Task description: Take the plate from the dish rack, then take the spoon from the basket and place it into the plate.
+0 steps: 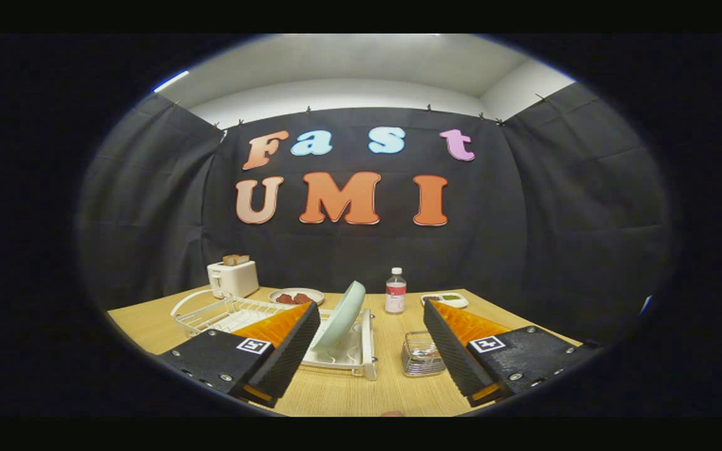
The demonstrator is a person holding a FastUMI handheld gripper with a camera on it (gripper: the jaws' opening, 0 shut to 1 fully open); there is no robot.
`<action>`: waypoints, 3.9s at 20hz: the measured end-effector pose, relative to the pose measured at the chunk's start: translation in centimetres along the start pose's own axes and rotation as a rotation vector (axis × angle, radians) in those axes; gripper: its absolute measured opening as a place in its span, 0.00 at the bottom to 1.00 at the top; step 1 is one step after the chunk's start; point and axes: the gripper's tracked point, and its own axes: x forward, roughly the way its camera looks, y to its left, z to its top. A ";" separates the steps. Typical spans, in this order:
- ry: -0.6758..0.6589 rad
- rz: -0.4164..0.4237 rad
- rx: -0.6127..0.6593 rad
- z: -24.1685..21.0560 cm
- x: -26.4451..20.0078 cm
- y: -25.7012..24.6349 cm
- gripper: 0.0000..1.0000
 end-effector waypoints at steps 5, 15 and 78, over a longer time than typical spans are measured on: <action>0.056 0.006 0.005 -0.2 1.3 0.9 0.99; 0.219 -0.002 -0.135 -3.5 7.8 3.7 0.99; 0.409 -0.001 0.200 -5.7 -0.1 6.2 0.23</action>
